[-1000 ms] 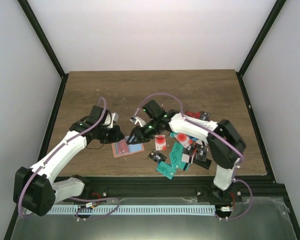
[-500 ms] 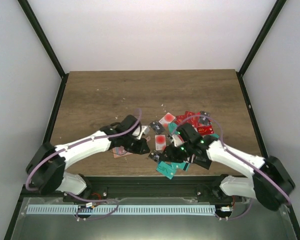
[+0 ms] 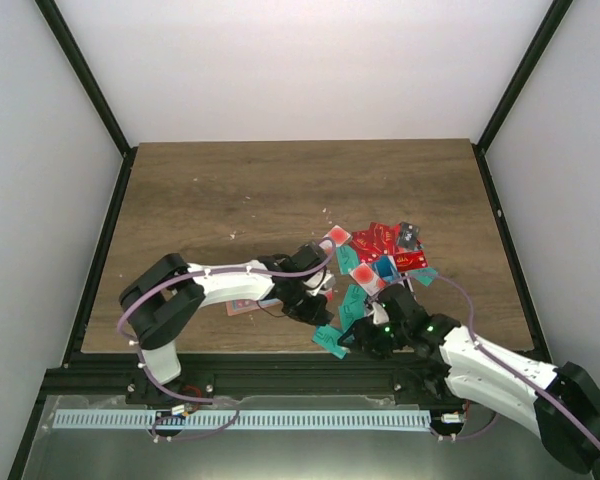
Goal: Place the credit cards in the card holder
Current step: Pick up the credit card from the center of the board.
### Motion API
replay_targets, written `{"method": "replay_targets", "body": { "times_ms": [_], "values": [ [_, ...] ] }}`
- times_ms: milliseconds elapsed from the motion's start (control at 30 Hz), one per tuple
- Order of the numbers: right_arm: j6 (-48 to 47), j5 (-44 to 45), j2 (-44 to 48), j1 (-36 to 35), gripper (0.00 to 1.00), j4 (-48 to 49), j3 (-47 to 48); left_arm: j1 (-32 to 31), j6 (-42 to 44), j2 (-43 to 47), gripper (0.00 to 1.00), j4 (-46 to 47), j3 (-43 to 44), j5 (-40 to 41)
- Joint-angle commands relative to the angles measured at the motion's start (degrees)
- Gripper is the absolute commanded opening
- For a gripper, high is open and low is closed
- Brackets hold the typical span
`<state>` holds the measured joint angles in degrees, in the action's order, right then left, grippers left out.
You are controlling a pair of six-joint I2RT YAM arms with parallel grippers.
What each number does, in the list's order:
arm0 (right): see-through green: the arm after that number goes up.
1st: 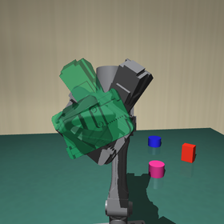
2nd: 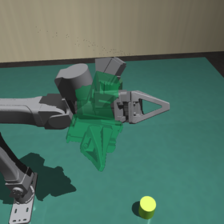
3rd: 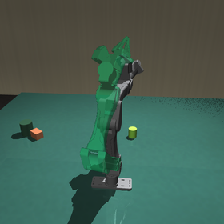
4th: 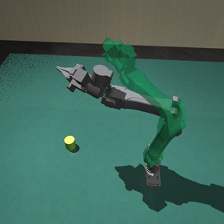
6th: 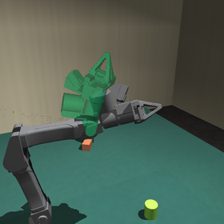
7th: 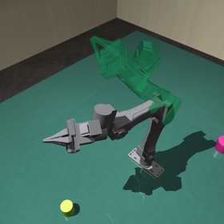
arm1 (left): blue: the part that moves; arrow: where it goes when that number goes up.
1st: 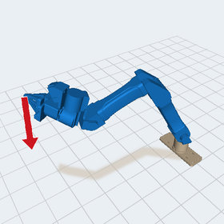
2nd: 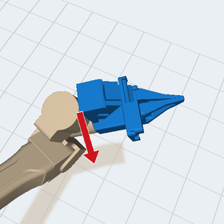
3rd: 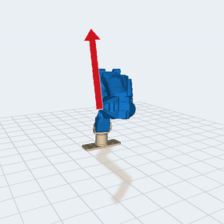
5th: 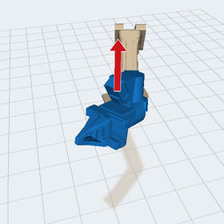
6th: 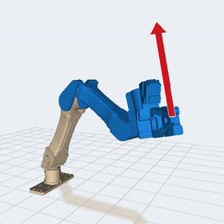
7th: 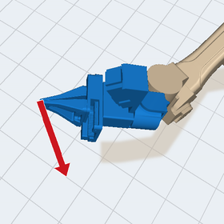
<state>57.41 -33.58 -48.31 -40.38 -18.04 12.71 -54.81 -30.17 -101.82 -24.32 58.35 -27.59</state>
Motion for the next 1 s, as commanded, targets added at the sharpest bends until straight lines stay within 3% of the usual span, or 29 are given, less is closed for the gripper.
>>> {"method": "replay_targets", "body": {
  "times_ms": [0, 467, 633, 833, 967],
  "values": [
    [4.86, 0.03, 2.03, -0.31, 0.48, 4.37, -3.15, -0.54, 1.2, -2.73, 0.1, 0.09, 1.86, -0.93],
    [8.95, 1.4, -2.24, -4.69, 0.48, 12.92, -6.55, -1.25, 1.29, -4.12, 0.1, 1.2, -0.37, -1.32],
    [9.12, 1.93, -3.73, -4.8, 0.43, 14.95, -6.84, -1.27, 0.76, -3.93, 0.1, 2.17, -1.75, -1.69],
    [8.67, 2.9, -3.94, -4.84, 0.17, 13.21, -5.41, -1.31, 0.33, -3.06, 0.1, 3.0, -3.06, -1.78],
    [7.31, 3.23, -3.55, -4.84, 0.05, 10.17, -3.37, -1.29, 0.0, -2.12, 0.09, 2.77, -2.73, -1.03]
  ]
}}
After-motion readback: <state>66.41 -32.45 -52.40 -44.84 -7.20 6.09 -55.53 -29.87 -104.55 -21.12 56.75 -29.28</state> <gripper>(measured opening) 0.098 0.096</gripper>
